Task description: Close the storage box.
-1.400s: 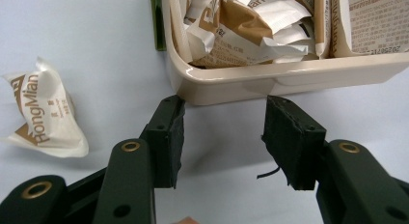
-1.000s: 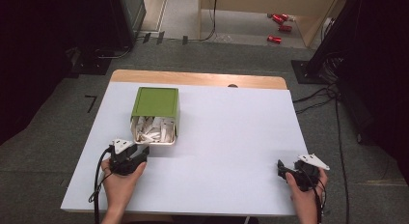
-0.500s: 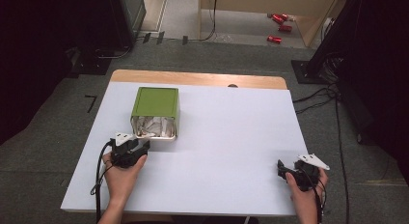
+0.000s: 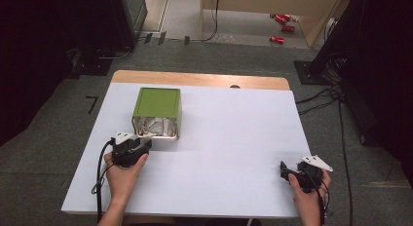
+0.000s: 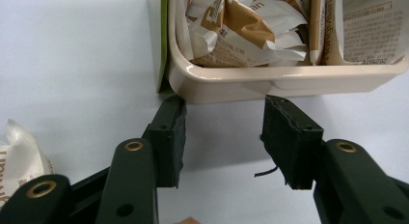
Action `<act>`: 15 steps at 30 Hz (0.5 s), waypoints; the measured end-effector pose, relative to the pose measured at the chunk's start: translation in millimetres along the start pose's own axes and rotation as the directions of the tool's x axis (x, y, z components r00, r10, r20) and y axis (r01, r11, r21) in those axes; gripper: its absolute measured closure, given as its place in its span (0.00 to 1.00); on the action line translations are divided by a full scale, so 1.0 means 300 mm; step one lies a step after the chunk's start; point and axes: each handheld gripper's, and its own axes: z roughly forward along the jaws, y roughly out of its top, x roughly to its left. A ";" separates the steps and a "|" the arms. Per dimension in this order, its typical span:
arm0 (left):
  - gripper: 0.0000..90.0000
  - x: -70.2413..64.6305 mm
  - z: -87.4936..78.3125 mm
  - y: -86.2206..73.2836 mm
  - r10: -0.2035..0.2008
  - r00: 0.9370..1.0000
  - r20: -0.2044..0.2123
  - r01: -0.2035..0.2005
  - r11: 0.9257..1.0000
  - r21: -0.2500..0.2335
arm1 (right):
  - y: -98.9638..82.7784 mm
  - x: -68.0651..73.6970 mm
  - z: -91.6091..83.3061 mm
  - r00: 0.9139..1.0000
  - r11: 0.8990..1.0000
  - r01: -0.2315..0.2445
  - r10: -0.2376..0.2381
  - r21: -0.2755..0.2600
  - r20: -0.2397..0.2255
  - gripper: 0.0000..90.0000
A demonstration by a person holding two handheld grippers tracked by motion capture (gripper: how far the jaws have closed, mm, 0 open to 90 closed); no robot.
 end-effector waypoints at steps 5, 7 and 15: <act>0.37 0.001 -0.001 -0.017 0.060 0.998 0.031 -0.060 0.998 0.022 | 0.000 0.000 0.000 1.000 1.000 -0.001 0.001 -0.002 0.000 0.17; 0.31 -0.001 -0.017 -0.020 0.079 0.997 0.018 -0.079 0.996 0.034 | -0.001 0.000 0.000 1.000 1.000 0.001 -0.001 -0.002 0.001 0.17; 0.01 0.018 -0.098 -0.006 0.056 0.998 0.026 -0.057 0.998 0.041 | -0.001 0.001 0.000 1.000 1.000 0.002 -0.002 -0.002 0.001 0.17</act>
